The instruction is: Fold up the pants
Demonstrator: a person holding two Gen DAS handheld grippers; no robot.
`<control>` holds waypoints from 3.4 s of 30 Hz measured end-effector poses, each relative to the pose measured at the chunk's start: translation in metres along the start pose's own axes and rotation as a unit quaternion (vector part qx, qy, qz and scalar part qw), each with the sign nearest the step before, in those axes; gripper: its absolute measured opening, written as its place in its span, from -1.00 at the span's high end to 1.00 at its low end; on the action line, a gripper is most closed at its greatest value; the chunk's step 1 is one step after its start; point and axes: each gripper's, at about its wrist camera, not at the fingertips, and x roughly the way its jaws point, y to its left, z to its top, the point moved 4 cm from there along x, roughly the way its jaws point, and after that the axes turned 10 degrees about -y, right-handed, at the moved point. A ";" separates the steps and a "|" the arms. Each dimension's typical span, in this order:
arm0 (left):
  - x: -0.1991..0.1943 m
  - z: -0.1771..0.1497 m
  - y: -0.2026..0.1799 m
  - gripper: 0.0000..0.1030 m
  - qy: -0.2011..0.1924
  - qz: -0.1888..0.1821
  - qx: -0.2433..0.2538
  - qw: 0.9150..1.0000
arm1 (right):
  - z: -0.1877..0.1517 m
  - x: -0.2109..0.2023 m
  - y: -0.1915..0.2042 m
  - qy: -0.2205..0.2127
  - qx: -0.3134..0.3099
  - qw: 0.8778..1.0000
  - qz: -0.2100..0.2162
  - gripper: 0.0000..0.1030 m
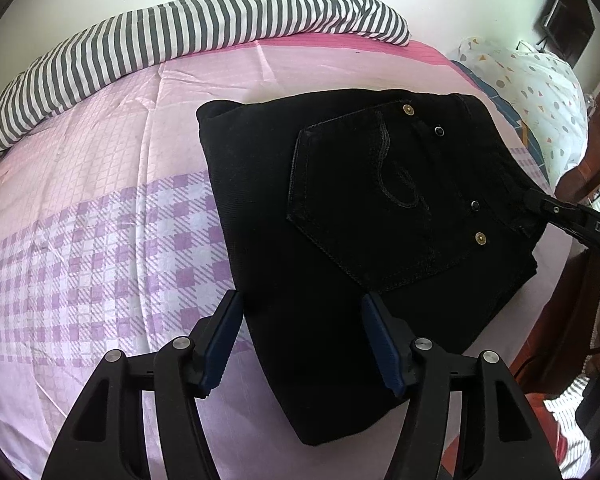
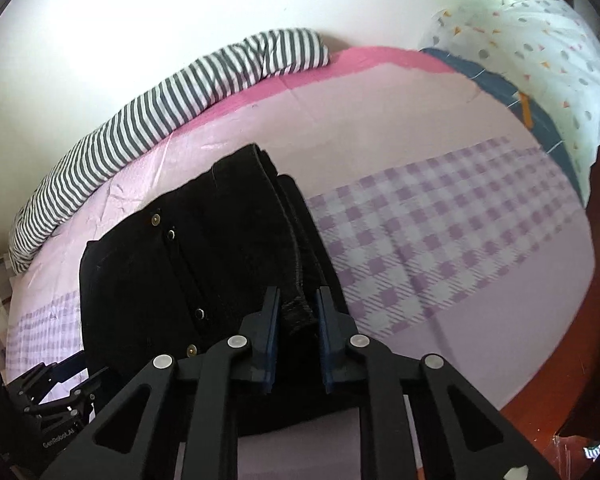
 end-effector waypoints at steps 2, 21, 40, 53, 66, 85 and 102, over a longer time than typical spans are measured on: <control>-0.003 0.000 -0.002 -0.21 -0.002 -0.002 0.005 1.000 | -0.001 -0.006 -0.001 -0.008 0.001 1.000 -0.006 0.72; 0.007 -0.002 -0.007 -0.26 0.014 -0.039 0.021 0.999 | -0.003 0.009 -0.012 0.041 -0.004 0.999 0.013 0.47; 0.020 0.099 0.048 -0.26 -0.070 -0.058 -0.042 0.995 | 0.057 0.057 0.061 0.002 -0.127 0.990 0.059 0.44; 0.078 0.096 0.054 -0.45 -0.023 -0.015 -0.013 1.000 | 0.043 0.091 0.039 0.041 -0.122 0.991 0.037 0.51; 0.003 0.050 0.026 -0.44 -0.030 -0.052 0.026 0.998 | -0.007 0.028 -0.004 0.055 -0.137 0.989 0.005 0.01; 0.007 0.023 0.052 -0.44 0.057 -0.136 -0.127 0.981 | -0.006 0.061 -0.064 0.174 0.071 0.952 0.243 -0.26; 0.043 0.030 0.075 -0.44 0.064 -0.205 -0.237 0.948 | 0.005 0.088 -0.053 0.224 0.059 0.905 0.357 -0.37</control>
